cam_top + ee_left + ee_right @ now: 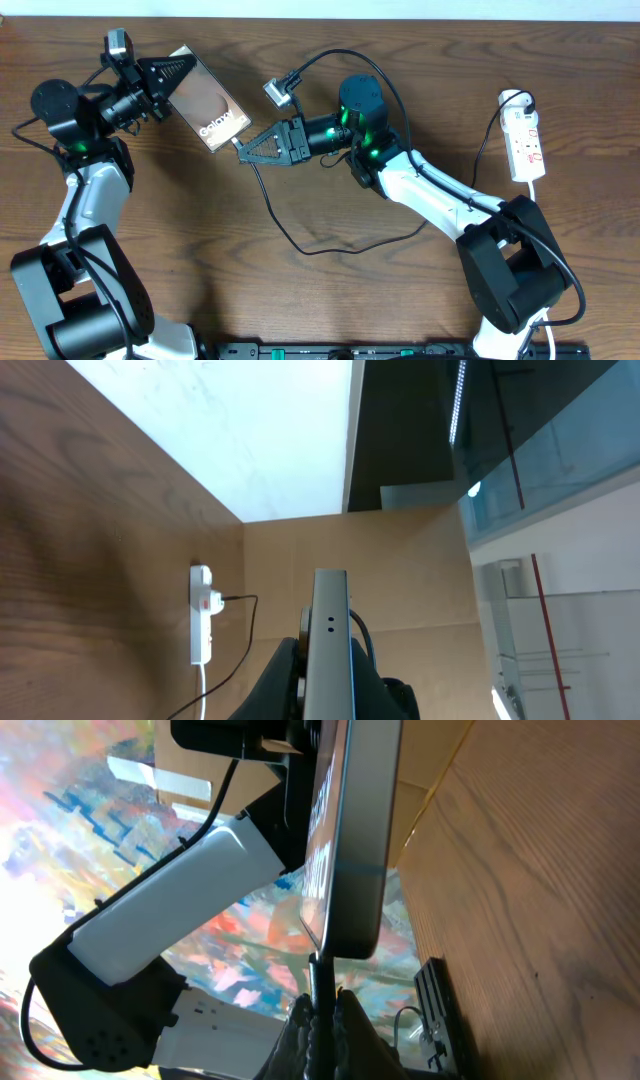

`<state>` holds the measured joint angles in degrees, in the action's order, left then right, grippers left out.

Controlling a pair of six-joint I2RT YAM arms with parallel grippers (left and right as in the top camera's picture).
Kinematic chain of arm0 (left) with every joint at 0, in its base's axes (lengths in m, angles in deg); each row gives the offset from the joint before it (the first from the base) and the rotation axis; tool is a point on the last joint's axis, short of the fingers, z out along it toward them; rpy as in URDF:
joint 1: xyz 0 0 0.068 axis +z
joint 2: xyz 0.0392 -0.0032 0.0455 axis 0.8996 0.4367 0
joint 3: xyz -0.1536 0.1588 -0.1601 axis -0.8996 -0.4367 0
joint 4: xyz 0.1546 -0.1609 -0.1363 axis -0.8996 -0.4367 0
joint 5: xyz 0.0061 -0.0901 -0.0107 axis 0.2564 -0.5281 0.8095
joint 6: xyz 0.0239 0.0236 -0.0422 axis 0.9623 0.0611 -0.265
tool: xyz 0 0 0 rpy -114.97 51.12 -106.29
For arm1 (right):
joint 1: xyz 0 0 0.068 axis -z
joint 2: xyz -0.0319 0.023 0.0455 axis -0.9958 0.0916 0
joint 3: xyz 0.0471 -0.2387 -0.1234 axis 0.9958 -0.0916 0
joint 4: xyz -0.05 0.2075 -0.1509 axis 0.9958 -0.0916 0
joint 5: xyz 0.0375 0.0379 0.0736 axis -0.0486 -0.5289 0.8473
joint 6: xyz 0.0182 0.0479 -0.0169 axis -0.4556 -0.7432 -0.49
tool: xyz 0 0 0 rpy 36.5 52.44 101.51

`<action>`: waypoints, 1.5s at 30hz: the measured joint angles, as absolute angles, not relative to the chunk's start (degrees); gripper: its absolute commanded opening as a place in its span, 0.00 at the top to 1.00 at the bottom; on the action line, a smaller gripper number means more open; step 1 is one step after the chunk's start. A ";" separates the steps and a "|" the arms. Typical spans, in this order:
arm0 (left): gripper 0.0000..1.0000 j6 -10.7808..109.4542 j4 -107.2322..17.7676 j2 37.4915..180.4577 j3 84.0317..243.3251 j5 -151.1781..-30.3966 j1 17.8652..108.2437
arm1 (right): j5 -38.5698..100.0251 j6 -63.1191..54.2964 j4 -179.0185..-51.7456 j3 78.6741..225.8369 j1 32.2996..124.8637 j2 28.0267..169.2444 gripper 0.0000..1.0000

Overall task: Plug charger to phone and switch on socket
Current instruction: 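Insert the cable connector into the phone's bottom port with the right gripper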

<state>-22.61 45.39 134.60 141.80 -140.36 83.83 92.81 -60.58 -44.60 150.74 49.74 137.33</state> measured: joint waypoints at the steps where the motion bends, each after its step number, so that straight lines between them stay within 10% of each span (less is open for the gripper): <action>1: 0.92 -22.63 45.39 134.60 141.80 -140.29 83.83 | 92.72 -60.58 -44.64 150.74 49.74 137.33 0.99; 45: 0.93 -18.47 45.39 134.60 141.80 -139.42 83.68 | 86.80 -63.60 -45.87 150.74 49.59 137.31 0.99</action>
<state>-18.47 45.39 134.60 141.80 -139.42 83.68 86.80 -63.60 -45.87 150.74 49.59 137.31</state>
